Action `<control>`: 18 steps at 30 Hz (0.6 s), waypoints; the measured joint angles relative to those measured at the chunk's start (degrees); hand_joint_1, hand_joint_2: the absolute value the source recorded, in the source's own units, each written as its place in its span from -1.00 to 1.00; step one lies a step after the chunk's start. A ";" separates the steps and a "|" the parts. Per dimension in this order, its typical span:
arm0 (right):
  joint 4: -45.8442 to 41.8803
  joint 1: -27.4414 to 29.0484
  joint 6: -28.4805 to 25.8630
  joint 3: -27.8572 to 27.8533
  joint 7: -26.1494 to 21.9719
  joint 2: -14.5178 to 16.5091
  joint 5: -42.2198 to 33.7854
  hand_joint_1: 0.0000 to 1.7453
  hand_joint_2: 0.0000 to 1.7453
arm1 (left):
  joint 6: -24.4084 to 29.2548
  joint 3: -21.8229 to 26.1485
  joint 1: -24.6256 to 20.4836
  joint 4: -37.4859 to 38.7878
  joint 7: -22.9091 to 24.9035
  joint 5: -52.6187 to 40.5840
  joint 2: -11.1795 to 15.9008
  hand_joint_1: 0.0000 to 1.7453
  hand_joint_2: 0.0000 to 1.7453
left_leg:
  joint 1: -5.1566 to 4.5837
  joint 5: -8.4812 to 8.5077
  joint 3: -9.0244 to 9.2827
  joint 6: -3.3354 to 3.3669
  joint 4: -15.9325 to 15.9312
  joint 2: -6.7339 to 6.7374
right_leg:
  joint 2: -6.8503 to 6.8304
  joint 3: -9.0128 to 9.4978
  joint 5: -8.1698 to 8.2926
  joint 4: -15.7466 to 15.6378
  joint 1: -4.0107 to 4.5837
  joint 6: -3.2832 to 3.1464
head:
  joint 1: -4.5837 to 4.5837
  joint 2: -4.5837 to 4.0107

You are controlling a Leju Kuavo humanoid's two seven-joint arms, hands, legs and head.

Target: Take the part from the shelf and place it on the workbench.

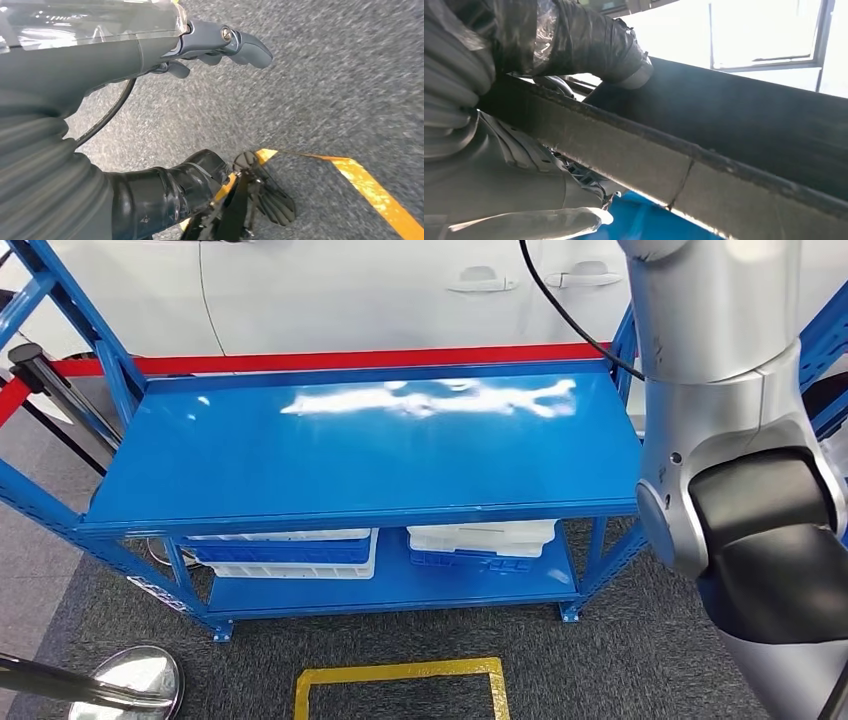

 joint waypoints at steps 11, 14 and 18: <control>0.29 0.30 -1.53 0.31 -0.15 -0.87 -1.86 1.00 1.00 | 0.37 0.00 0.14 -0.07 0.25 -0.20 -0.03 -1.00 1.00 | 0.07 -10.11 -6.37 -2.52 15.68 -0.51 | 0.75 -0.55 3.44 -4.14 0.48 -3.66 | -0.04 0.00; 0.48 0.53 -1.67 0.31 -0.24 -1.09 -2.40 1.00 1.00 | 0.56 0.00 0.04 -0.07 0.37 -0.26 -0.04 -1.00 1.00 | -0.62 -9.89 -4.39 -1.15 16.44 -0.55 | 0.82 -1.94 4.65 -4.14 1.51 -4.02 | -0.04 0.00; 0.59 0.66 -1.87 0.12 -0.23 -1.38 -2.49 1.00 1.00 | 0.79 0.00 -0.18 -0.26 0.51 -0.34 0.35 -1.00 1.00 | -2.67 -7.03 4.31 3.05 3.08 -0.33 | 0.59 -2.73 6.56 -4.95 1.91 -3.97 | 0.02 0.00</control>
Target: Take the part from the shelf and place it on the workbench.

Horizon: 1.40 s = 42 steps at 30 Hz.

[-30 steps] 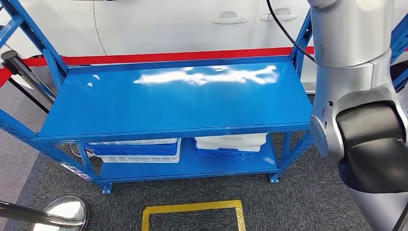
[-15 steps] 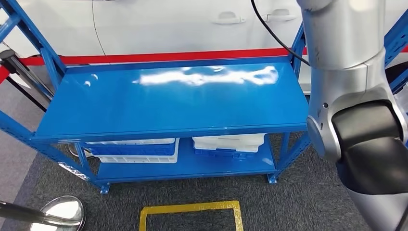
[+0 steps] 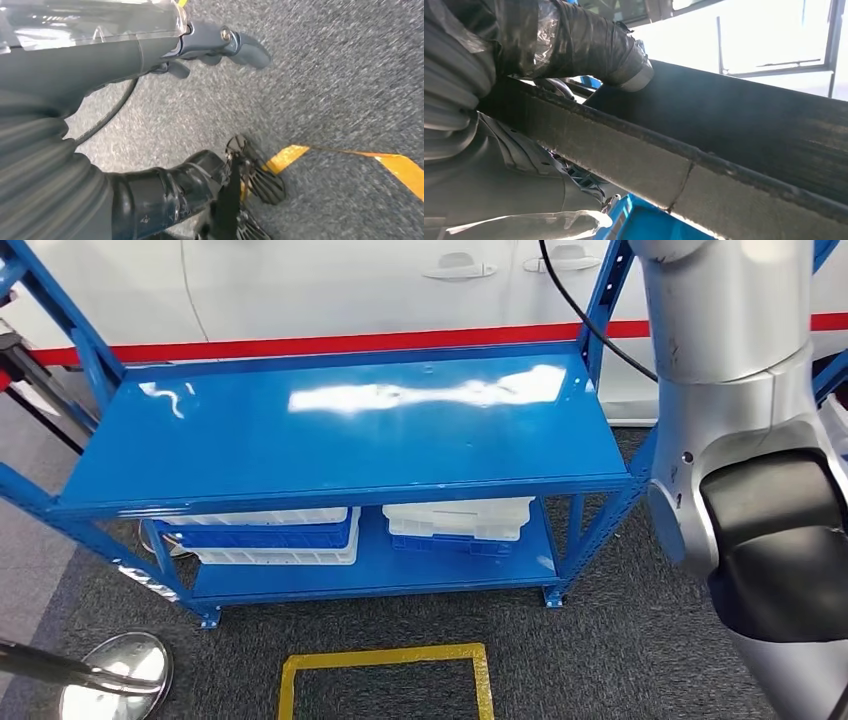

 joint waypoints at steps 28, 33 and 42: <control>-0.36 -0.37 2.14 0.51 -0.80 -0.99 -3.76 1.00 1.00 | -0.12 0.00 -0.17 -0.18 0.23 -0.56 -0.72 -1.00 1.00 | 1.32 0.95 -7.21 -3.30 11.11 0.24 | -0.24 0.14 -1.71 1.14 -0.89 0.10 | -0.19 0.00; -0.44 -1.10 2.11 0.75 -0.79 -0.93 -5.04 1.00 1.00 | 0.05 0.00 -0.23 -0.28 0.49 -0.60 -0.36 -1.00 1.00 | -0.01 0.89 1.23 -1.32 -2.26 0.18 | -0.90 0.25 1.73 -1.31 -1.13 1.18 | -0.30 0.00; -0.26 -2.12 2.00 2.42 -0.81 -0.99 -6.07 1.00 1.00 | 0.01 0.02 -0.22 -0.27 0.76 -0.60 -0.56 -1.00 1.00 | 0.61 7.78 -4.77 -1.37 -4.11 1.02 | -0.60 -1.61 -6.06 12.81 -0.98 2.56 | -0.36 0.00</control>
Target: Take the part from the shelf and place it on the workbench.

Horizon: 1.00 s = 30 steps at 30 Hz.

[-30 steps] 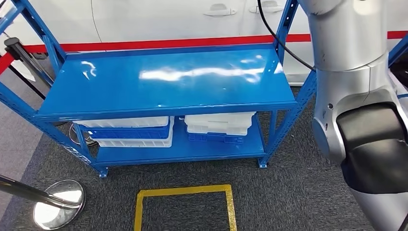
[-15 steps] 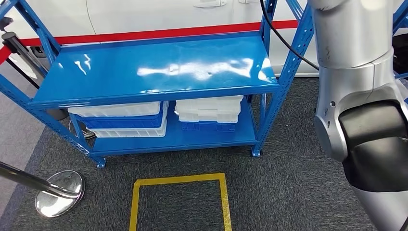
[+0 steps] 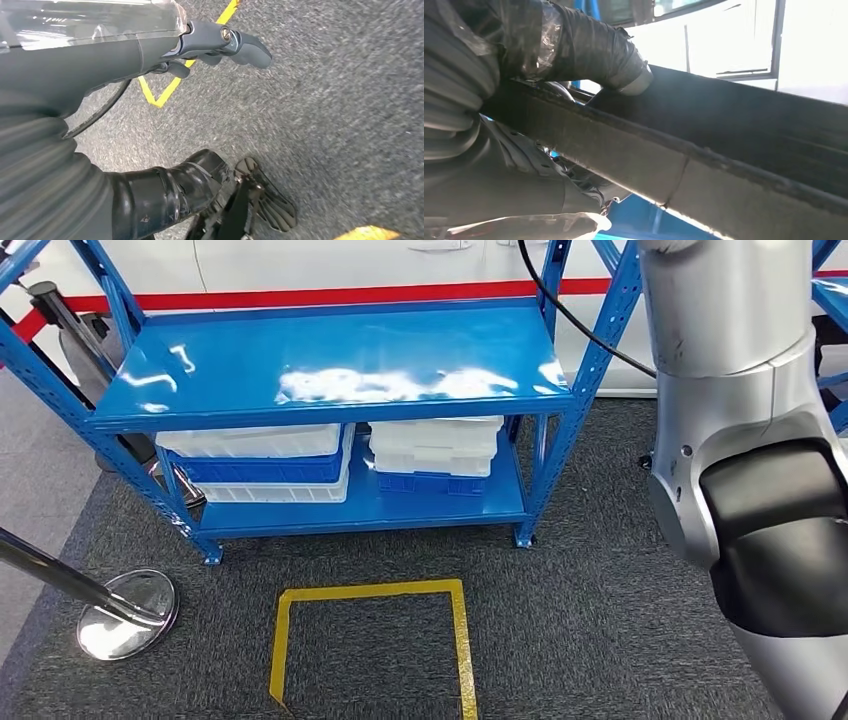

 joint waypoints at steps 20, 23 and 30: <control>0.54 -0.09 -1.11 0.15 0.99 1.35 0.10 1.00 1.00 | 0.11 0.37 0.26 -0.01 0.29 0.00 0.13 -1.00 1.00 | 0.34 -4.37 2.68 -2.26 2.78 -1.35 | -0.03 4.84 4.13 -13.51 -0.17 -1.70 | -0.03 0.00; 0.70 -0.02 -1.22 0.15 0.97 1.35 0.13 1.00 1.00 | 0.11 0.40 0.19 -0.01 0.29 0.00 0.31 -1.00 1.00 | 0.10 -2.48 2.62 -1.30 1.08 -1.15 | -0.07 4.73 4.92 -14.42 -0.31 -0.66 | -0.04 0.00; 1.17 0.50 -1.59 0.68 0.96 1.27 0.16 1.00 1.00 | 0.09 0.44 0.09 0.00 0.43 -0.03 0.27 -1.00 1.00 | 0.48 1.08 -1.55 -0.42 0.81 -0.40 | 0.10 1.82 -4.61 -0.03 -0.04 -0.01 | 0.00 0.00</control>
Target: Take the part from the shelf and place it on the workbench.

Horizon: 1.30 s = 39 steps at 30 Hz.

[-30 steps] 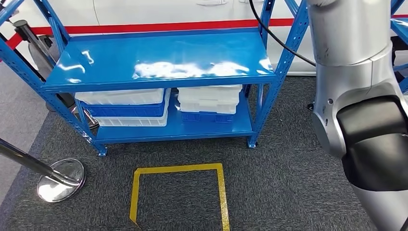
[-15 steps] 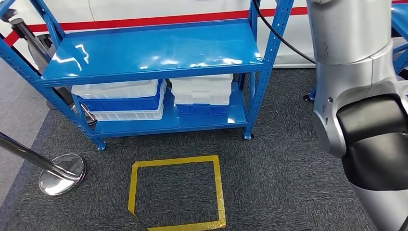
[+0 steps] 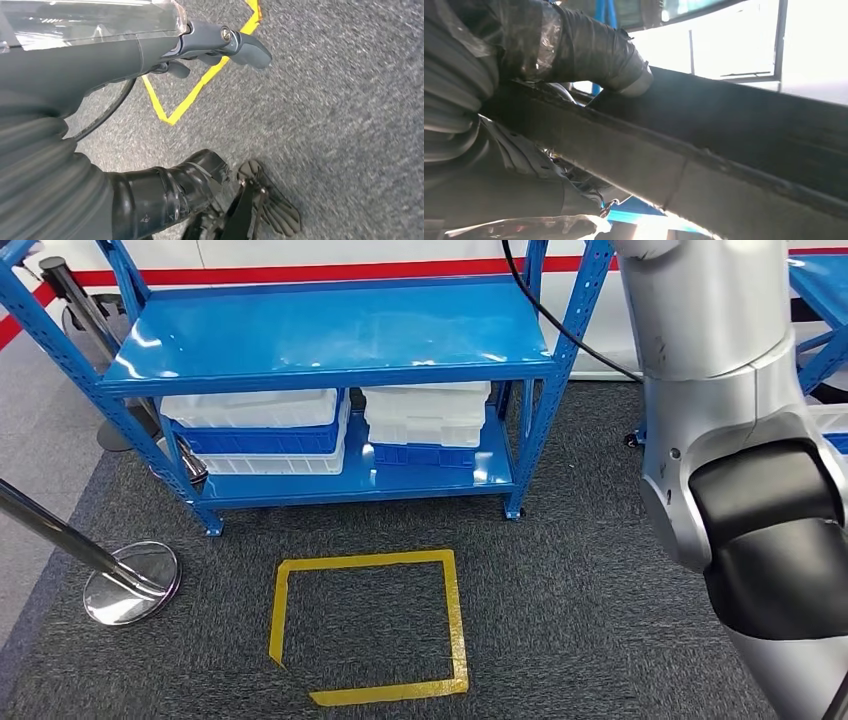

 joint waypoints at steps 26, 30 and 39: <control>2.11 0.57 -0.11 0.43 -0.18 0.29 -0.31 1.00 1.00 | 0.05 0.04 0.01 0.00 1.43 -0.46 0.13 -1.00 1.00 | 0.21 -2.61 5.17 -0.76 -2.03 -0.29 | 0.01 -1.16 8.62 -12.28 0.19 -0.22 | 0.02 0.00; 2.40 0.74 -0.08 0.46 -0.23 0.16 -0.60 1.00 1.00 | 0.02 0.05 0.01 0.00 1.59 -0.54 0.09 -1.00 1.00 | 0.08 -0.08 1.49 -0.40 -1.56 -0.07 | 0.07 -2.76 1.30 1.16 0.29 -0.04 | -0.01 0.00; 2.96 1.11 -0.06 0.46 -0.24 0.35 -1.10 1.00 1.00 | 0.03 0.07 0.27 0.00 1.61 -0.63 -0.05 -1.00 1.00 | 0.04 2.95 -4.25 -2.36 1.39 -0.30 | -0.16 9.73 3.03 -14.87 0.57 -1.23 | 0.00 0.00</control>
